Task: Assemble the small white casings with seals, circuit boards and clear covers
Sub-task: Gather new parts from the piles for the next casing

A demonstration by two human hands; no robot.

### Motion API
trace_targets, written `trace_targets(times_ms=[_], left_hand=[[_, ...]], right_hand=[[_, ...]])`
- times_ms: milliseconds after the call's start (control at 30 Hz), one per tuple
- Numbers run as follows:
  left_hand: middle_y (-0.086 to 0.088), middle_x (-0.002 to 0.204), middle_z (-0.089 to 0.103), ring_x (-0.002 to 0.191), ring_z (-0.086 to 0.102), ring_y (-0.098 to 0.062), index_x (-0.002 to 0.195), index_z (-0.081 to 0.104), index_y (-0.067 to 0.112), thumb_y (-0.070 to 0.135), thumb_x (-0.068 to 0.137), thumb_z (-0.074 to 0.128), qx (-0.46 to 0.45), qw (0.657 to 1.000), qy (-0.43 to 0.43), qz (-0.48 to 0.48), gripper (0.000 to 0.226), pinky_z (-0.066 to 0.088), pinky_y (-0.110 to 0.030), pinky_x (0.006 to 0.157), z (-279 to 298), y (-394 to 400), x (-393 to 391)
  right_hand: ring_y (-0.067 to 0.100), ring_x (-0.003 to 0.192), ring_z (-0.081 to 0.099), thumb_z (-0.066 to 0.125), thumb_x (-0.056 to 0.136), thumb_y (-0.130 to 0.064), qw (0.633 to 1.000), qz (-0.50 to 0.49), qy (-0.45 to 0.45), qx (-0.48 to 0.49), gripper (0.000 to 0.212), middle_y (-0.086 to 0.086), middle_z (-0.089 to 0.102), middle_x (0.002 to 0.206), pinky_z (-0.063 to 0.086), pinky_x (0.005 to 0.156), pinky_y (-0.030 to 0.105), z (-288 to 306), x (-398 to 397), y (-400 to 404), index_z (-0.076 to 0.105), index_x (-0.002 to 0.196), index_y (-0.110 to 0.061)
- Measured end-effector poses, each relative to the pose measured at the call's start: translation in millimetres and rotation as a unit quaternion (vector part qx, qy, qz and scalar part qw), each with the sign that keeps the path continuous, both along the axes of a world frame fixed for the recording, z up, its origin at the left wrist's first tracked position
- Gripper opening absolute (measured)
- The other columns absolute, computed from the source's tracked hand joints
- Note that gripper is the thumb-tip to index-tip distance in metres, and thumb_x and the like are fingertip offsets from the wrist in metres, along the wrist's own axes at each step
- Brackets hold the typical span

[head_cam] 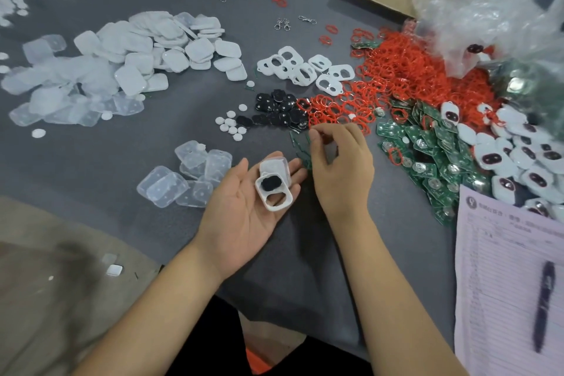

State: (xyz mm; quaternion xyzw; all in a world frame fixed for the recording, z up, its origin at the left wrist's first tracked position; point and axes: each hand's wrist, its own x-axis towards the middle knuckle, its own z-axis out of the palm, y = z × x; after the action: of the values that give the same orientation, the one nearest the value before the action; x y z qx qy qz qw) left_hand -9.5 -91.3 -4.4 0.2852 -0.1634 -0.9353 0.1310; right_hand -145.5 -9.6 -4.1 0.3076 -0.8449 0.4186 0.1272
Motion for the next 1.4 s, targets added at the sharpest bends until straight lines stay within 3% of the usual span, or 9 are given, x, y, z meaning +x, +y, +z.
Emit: trace_targets(times_ms=[133, 300, 400, 600, 800, 933, 1067, 1200, 1400], left_hand=[[-0.021, 0.135, 0.066, 0.124, 0.066, -0.031, 0.144, 0.053, 0.005, 0.042, 0.11, 0.029, -0.013, 1.0, 0.003, -0.004, 0.055, 0.046, -0.042, 0.112, -1, 1, 2], [-0.017, 0.132, 0.068, 0.118, 0.068, -0.027, 0.149, 0.05, 0.009, 0.045, 0.11, 0.026, -0.027, 0.999, 0.004, -0.026, 0.058, 0.044, -0.041, 0.113, 0, 0, 4], [-0.019, 0.137, 0.066, 0.125, 0.066, -0.028, 0.149, 0.049, 0.007, 0.045, 0.11, 0.028, -0.016, 1.0, 0.006, -0.017, 0.058, 0.047, -0.04, 0.111, 3, -2, 5], [-0.033, 0.136, 0.061, 0.124, 0.065, -0.042, 0.146, 0.045, -0.002, 0.042, 0.108, 0.036, 0.041, 0.997, 0.055, 0.041, 0.059, 0.053, -0.052, 0.104, 9, -11, 19], [-0.027, 0.139, 0.062, 0.128, 0.063, -0.039, 0.145, 0.049, 0.002, 0.046, 0.104, 0.038, 0.009, 0.998, 0.04, 0.04, 0.061, 0.052, -0.048, 0.107, 11, -14, 33], [-0.032, 0.137, 0.061, 0.126, 0.063, -0.046, 0.14, 0.051, -0.005, 0.043, 0.103, 0.041, 0.041, 0.993, 0.073, 0.078, 0.061, 0.053, -0.052, 0.103, 22, -31, 34], [-0.032, 0.136, 0.062, 0.124, 0.064, -0.046, 0.137, 0.056, -0.005, 0.039, 0.094, 0.049, 0.032, 0.993, 0.081, 0.078, 0.062, 0.054, -0.051, 0.102, 32, -56, 28], [-0.031, 0.135, 0.063, 0.122, 0.065, -0.046, 0.126, 0.069, -0.006, 0.038, 0.091, 0.052, 0.036, 0.994, 0.067, 0.074, 0.058, 0.055, -0.051, 0.1, 35, -76, 24], [-0.032, 0.14, 0.058, 0.128, 0.061, -0.046, 0.144, 0.051, -0.002, 0.039, 0.101, 0.049, 0.042, 0.993, 0.08, 0.079, 0.059, 0.052, -0.048, 0.106, 30, -94, 31]], right_hand=[[0.004, 0.083, 0.054, 0.066, 0.097, -0.007, 0.99, 0.115, 0.013, -0.075, 0.005, -0.007, 0.06, 0.093, 0.042, 0.076, 0.019, 1, 19, 18, 0.071, 0.097, -0.006], [0.025, 0.101, 0.069, 0.073, 0.091, -0.011, 0.975, 0.222, 0.013, -0.031, 0.006, 0.005, 0.067, 0.099, 0.056, 0.081, 0.042, -5, 44, 35, 0.077, 0.096, -0.01], [0.022, 0.102, 0.07, 0.073, 0.092, -0.014, 0.975, 0.217, -0.001, -0.038, 0.008, 0.004, 0.067, 0.099, 0.056, 0.079, 0.043, -1, 43, 32, 0.078, 0.097, -0.011], [0.015, 0.08, 0.061, 0.063, 0.1, -0.011, 0.987, 0.155, -0.033, -0.023, 0.013, -0.003, 0.067, 0.089, 0.051, 0.072, 0.041, 2, 32, 13, 0.075, 0.094, -0.011], [0.017, 0.098, 0.063, 0.06, 0.101, -0.022, 0.993, 0.106, 0.038, 0.034, 0.016, -0.008, 0.071, 0.097, 0.053, 0.075, 0.038, 0, 14, -29, 0.076, 0.104, -0.019], [0.03, 0.093, 0.059, 0.065, 0.097, -0.015, 0.987, 0.119, 0.105, 0.039, 0.015, 0.006, 0.072, 0.094, 0.049, 0.083, 0.044, -3, -2, -57, 0.078, 0.1, -0.008], [0.031, 0.099, 0.058, 0.064, 0.097, -0.022, 0.988, 0.094, 0.108, 0.062, 0.018, 0.003, 0.073, 0.1, 0.046, 0.089, 0.045, 2, -14, -82, 0.079, 0.104, -0.013], [0.03, 0.112, 0.053, 0.06, 0.1, -0.032, 0.981, 0.083, 0.091, 0.148, 0.027, -0.001, 0.071, 0.115, 0.036, 0.098, 0.038, 10, -32, -114, 0.076, 0.118, -0.021], [0.027, 0.118, 0.046, 0.052, 0.104, -0.037, 0.959, 0.124, 0.078, 0.242, 0.031, -0.008, 0.067, 0.121, 0.032, 0.102, 0.037, 9, -46, -141, 0.073, 0.126, -0.03]])
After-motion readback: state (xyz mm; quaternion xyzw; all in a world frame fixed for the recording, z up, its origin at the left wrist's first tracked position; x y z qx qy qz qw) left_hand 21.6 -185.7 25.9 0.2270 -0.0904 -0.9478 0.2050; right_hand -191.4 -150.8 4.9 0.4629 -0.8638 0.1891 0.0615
